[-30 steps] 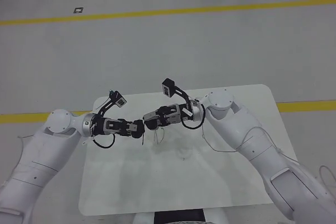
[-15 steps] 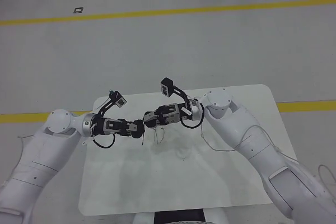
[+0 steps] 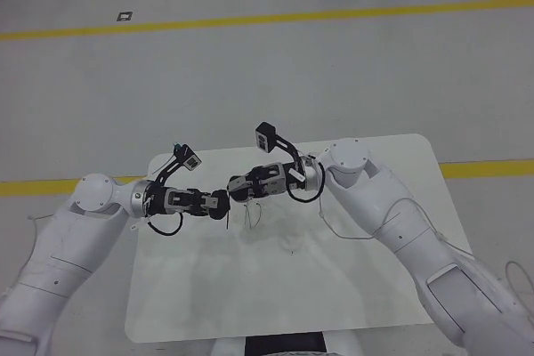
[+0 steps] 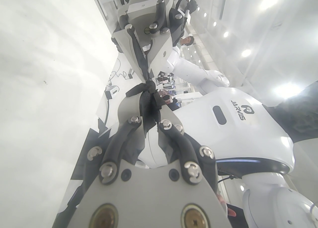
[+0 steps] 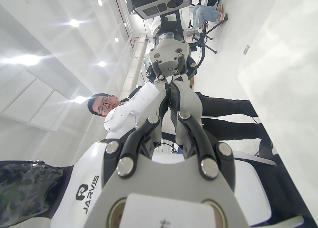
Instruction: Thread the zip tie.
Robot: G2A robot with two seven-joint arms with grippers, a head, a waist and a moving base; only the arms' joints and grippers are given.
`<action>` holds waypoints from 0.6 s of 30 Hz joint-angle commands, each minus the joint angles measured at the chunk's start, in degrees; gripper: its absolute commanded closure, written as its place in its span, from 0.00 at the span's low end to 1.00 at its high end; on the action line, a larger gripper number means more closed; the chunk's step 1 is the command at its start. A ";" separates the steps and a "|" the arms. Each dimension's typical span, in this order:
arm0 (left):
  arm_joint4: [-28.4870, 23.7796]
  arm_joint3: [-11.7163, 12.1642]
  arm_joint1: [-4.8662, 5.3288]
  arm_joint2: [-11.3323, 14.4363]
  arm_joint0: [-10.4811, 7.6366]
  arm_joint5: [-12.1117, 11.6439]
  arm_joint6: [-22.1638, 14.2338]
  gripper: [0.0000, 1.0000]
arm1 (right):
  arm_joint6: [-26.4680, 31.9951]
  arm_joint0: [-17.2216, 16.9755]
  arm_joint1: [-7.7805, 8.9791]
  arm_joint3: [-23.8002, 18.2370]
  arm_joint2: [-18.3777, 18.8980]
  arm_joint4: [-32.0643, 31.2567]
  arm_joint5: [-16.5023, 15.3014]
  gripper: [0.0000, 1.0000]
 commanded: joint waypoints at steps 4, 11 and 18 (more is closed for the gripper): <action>0.00 0.00 0.00 0.00 0.00 0.00 0.00 0.42 | -0.01 0.08 -0.08 0.21 0.07 -0.09 -0.13 1.00; 0.00 0.00 0.00 0.00 0.00 0.00 0.00 0.00 | -0.37 0.07 -0.23 0.60 0.13 -0.06 -0.22 1.00; 0.00 0.00 0.00 0.00 0.00 0.00 0.00 0.00 | -1.90 -0.52 -0.06 1.12 1.67 0.83 -1.02 1.00</action>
